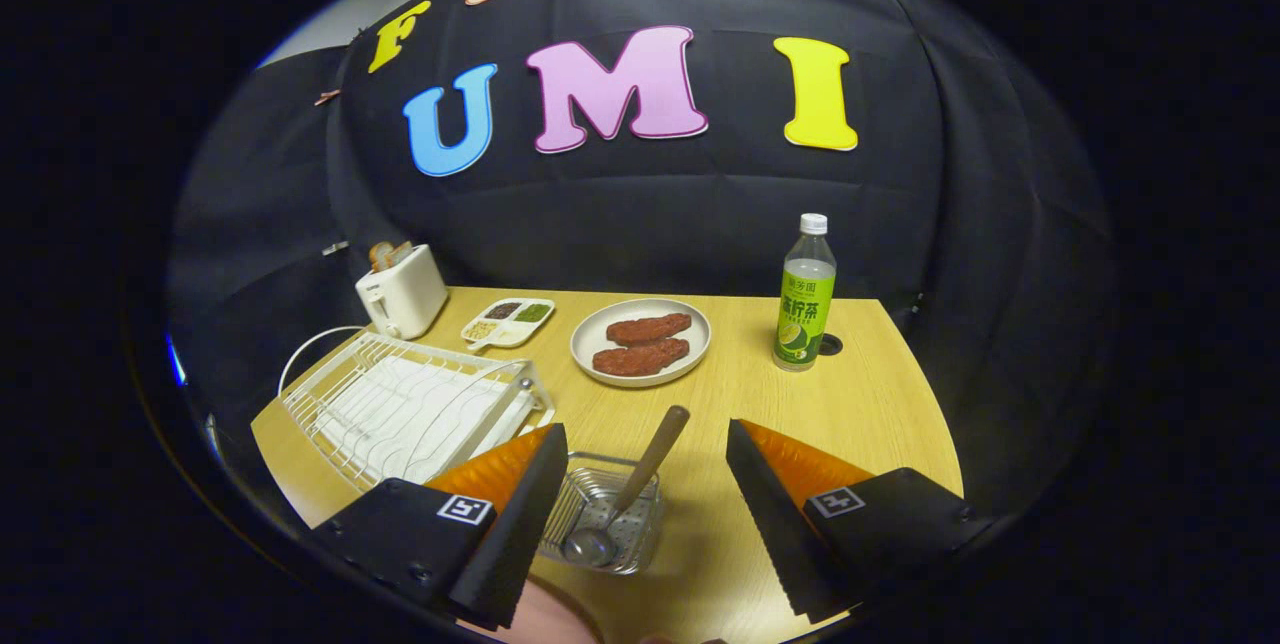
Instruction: Take the plate from the dish rack, then take the spoon from the basket and place it into the plate.
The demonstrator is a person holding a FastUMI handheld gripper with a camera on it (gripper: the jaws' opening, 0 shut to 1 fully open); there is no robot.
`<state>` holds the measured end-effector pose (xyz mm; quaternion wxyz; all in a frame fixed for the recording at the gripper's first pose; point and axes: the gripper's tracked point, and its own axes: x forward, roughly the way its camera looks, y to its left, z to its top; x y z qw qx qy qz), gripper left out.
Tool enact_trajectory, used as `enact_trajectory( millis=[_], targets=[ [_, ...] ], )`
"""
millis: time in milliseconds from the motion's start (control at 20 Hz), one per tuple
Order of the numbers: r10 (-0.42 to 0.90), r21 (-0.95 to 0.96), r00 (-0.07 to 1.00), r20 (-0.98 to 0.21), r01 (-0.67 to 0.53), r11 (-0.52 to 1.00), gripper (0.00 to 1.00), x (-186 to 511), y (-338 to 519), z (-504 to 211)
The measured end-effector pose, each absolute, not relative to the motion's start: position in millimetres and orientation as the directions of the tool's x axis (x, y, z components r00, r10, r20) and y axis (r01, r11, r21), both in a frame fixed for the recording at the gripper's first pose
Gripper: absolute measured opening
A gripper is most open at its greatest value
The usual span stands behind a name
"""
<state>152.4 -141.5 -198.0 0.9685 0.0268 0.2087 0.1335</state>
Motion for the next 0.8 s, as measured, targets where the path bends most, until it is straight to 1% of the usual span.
enact_trajectory(
  millis=[100,200,250,300,450,500,550,600,650,800],
  targets=[
    [0.249,0.135,0.87,-0.425,-0.212,0.968,0.98,166.5,-141.6,-209.8],
    [0.258,0.178,0.846,-0.467,-0.196,0.964,0.98,175.9,-135.2,-224.8],
    [0.267,0.202,0.836,-0.48,-0.19,0.961,0.95,181.2,-131.4,-230.3],
    [0.267,0.218,0.829,-0.492,-0.179,0.959,0.81,185.4,-129.7,-235.5],
    [0.273,0.249,0.798,-0.538,-0.159,0.955,0.67,194.8,-120.4,-251.5],
    [0.268,0.249,0.789,-0.553,-0.151,0.957,0.59,197.2,-119.5,-257.5],
    [0.264,0.25,0.784,-0.562,-0.143,0.958,0.56,199.1,-118.3,-260.9],
    [0.25,0.244,0.778,-0.576,-0.128,0.961,0.48,200.0,-120.3,-266.2],
    [0.24,0.245,0.771,-0.59,-0.112,0.963,0.44,199.9,-121.5,-271.1],
    [0.215,0.264,0.77,-0.601,-0.063,0.962,0.24,202.4,-124.0,-269.7]
  ],
)
